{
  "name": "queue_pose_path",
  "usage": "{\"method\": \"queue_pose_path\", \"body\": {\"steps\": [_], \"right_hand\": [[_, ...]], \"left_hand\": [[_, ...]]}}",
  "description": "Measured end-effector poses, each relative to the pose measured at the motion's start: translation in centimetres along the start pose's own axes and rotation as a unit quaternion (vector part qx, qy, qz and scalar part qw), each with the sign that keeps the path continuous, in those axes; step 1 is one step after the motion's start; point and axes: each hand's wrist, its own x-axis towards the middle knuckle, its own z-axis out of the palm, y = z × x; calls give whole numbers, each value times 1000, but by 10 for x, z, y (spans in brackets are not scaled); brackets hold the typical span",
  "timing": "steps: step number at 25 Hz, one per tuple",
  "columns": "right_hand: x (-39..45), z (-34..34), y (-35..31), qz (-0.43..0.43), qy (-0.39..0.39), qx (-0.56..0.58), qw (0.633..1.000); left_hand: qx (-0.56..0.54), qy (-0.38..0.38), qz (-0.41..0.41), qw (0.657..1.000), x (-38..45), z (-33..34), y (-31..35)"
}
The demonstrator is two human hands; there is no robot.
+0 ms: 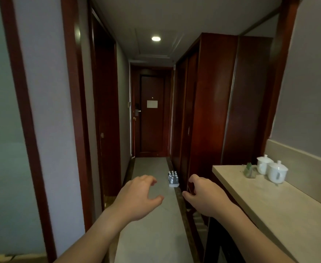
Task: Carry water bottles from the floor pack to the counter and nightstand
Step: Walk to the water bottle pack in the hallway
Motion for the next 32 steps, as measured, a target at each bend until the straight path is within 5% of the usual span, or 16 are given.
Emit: {"method": "queue_pose_path", "body": {"steps": [19, 32], "right_hand": [[611, 119, 73, 47, -1, 6, 999], [998, 210, 172, 78, 9, 43, 996]], "left_hand": [[14, 12, 30, 999, 569, 101, -286], [-35, -31, 75, 996, 977, 218, -395]]}}
